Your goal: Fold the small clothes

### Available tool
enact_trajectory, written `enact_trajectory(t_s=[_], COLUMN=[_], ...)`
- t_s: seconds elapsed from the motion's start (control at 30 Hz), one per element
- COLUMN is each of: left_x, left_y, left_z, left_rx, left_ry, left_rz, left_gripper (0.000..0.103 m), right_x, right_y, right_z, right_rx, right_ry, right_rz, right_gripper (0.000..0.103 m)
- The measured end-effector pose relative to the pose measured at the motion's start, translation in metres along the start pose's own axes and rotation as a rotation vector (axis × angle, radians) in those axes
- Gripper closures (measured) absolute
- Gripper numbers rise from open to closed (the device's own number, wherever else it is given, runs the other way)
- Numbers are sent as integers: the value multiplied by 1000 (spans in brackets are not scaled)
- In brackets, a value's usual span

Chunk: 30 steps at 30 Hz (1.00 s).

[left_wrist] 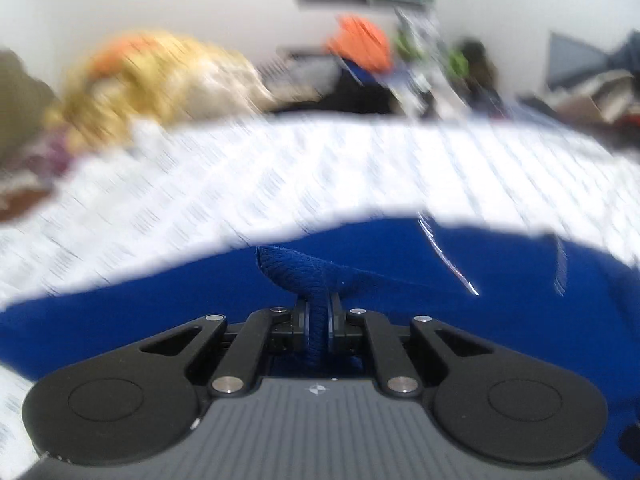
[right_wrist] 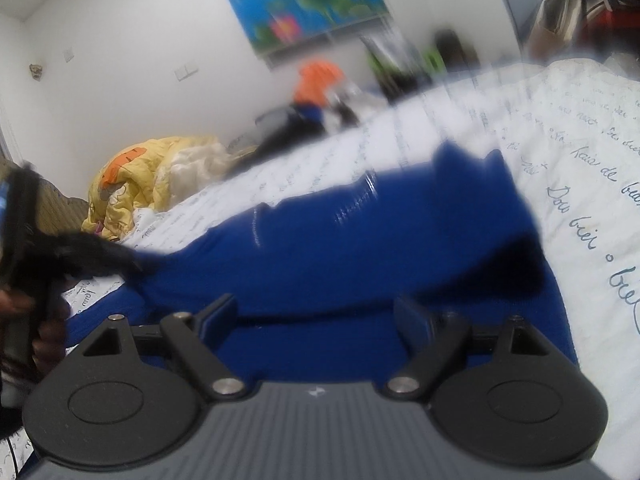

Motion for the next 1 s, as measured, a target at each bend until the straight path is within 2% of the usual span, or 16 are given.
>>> enact_trajectory(t_s=[0.1, 0.17, 0.2, 0.23, 0.27, 0.37, 0.43, 0.47, 0.5, 0.6, 0.63, 0.67, 0.7, 0.87, 0.93, 1.0], left_x=[11, 28, 31, 30, 30, 23, 16, 12, 11, 19, 28, 34, 38, 44, 47, 52], left_y=[24, 38, 30, 24, 13, -24, -24, -15, -3, 41, 53, 53, 55, 49, 35, 18], left_z=[-13, -12, -14, -16, -21, -36, -23, -13, -2, 17, 20, 22, 22, 12, 3, -14], left_rx=[-19, -6, -29, -58, -67, 11, 94, 142, 179, 221, 230, 199, 187, 187, 164, 155], left_ry=[57, 134, 148, 147, 124, 9, 32, 44, 48, 36, 34, 65, 82, 77, 62, 21], left_rz=[-92, -164, -110, -90, -63, 102, 114, 87, 56, -98, -140, -94, -83, -65, -42, -4], left_gripper=[91, 79, 74, 54, 41, 22, 20, 20, 20, 21, 14, 5, 0, 0, 10, 2], right_x=[-1, -1, -1, -1, -3, -30, -58, -71, -81, -91, -88, -82, -73, -67, -67, -66], right_y=[1, 2, 3, 2, 0, -16, -15, -5, 10, 78, 95, 110, 112, 110, 109, 107], right_z=[0, -1, -1, -1, -2, -4, -8, -10, -10, 1, 8, 16, 20, 26, 27, 28], right_rx=[-2, -1, -2, -6, -10, -66, -79, -48, -6, 176, 228, 284, 303, 283, 276, 275], right_ry=[1, -3, -4, -4, -6, 24, 4, -35, -83, -200, -228, -249, -308, -312, -305, -302], right_rz=[-6, -17, -22, -31, -38, 19, 82, 94, 82, -80, -137, -200, -181, -159, -157, -152], right_gripper=[17, 17, 17, 17, 17, 17, 8, 0, 0, 0, 0, 0, 0, 0, 0, 0])
Point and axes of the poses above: each gripper's, at about its wrist camera, not at the fingertips, and y roughly the way its jaws point, z to its right, x to its underside, the point moved 2 cm from there along y, roughly the way its jaws point, and after that the axes turned 4 degrees about y, right-handed, at the moved point
